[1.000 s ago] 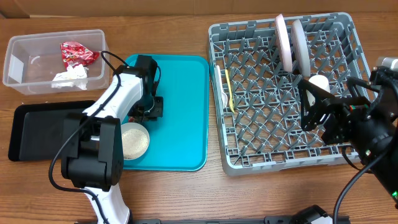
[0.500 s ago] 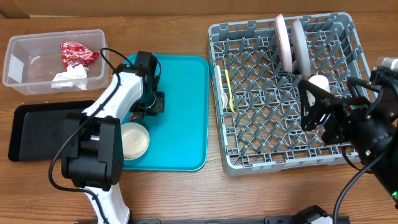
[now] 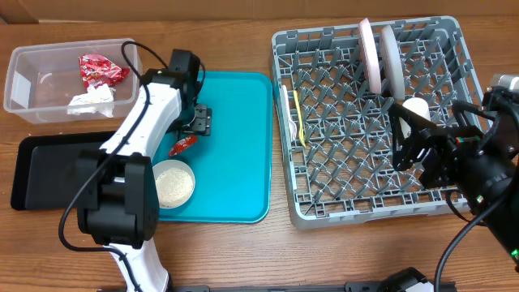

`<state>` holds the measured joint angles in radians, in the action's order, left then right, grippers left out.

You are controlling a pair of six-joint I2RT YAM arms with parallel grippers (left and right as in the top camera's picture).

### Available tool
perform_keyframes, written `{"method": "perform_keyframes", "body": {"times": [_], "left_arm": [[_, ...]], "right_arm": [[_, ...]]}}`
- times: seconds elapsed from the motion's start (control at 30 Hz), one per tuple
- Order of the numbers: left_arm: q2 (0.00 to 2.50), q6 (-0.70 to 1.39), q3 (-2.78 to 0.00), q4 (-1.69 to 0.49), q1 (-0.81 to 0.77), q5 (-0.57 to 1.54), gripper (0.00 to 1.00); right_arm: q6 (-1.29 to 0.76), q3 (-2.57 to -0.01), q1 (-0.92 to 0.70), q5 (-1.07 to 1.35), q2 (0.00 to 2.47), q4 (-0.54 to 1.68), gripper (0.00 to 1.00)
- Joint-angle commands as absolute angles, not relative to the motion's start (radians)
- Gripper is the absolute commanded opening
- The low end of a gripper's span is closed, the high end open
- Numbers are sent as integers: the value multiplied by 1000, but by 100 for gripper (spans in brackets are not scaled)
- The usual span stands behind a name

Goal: Sort waste into correct bins and load items into the dishwasher rack
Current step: 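Reach the left gripper to the red wrapper and grasp it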

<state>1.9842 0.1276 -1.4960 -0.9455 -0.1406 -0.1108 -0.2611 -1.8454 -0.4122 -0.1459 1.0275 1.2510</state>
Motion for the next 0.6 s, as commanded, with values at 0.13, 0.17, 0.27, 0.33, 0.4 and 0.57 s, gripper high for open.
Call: {"method": "perform_keyframes", "body": {"times": [0.13,0.17,0.27,0.33,0.4,0.57], "left_arm": [[1975,-15,-1405,-926,-97,-139,72],[1975,-31,-1402,-921,-97,-140,72],[1975,-44,-1400,-890,-98,-142,72],[1975,-62,-1388,-859,-98,-135,73],[1975,-91,-1361,-829,-99,-109,73],[1975,-98,-1298,-788,-99,-93,53]], "right_arm": [[-263,-1853,-408,-154,1024,1249,100],[-263,-1853,-408,-154,1024,1249,100],[-263,-1853,-408,-154,1024,1249,100],[-263,-1853,-408,-154,1024,1249,100],[-263,-1853,-408,-154,1024,1249,100],[-263,-1853,-408,-154,1024,1249,100]]}}
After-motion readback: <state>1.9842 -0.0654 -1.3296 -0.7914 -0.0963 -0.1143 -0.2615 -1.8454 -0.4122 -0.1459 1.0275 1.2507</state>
